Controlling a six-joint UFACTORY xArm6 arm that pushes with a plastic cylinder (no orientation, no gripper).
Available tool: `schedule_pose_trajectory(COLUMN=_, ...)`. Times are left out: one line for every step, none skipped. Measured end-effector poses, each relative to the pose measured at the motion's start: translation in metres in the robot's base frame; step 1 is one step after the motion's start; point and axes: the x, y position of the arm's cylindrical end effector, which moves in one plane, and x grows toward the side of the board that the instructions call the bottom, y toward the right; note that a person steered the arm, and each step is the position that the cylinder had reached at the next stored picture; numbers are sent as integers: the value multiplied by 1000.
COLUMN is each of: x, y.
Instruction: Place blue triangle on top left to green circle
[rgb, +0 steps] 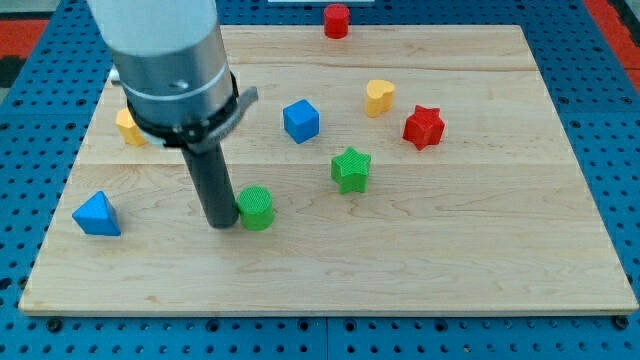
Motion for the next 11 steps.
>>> schedule_pose_trajectory(x=7, y=59)
schedule_pose_trajectory(x=-22, y=22)
schedule_pose_trajectory(x=-30, y=-11)
schedule_pose_trajectory(x=-12, y=-14)
schedule_pose_trajectory(x=-11, y=-107)
schedule_pose_trajectory(x=7, y=-99)
schedule_pose_trajectory(x=23, y=-106)
schedule_pose_trajectory(x=16, y=-182)
schedule_pose_trajectory(x=-28, y=-153)
schedule_pose_trajectory(x=-60, y=-96)
schedule_pose_trajectory(x=-73, y=-82)
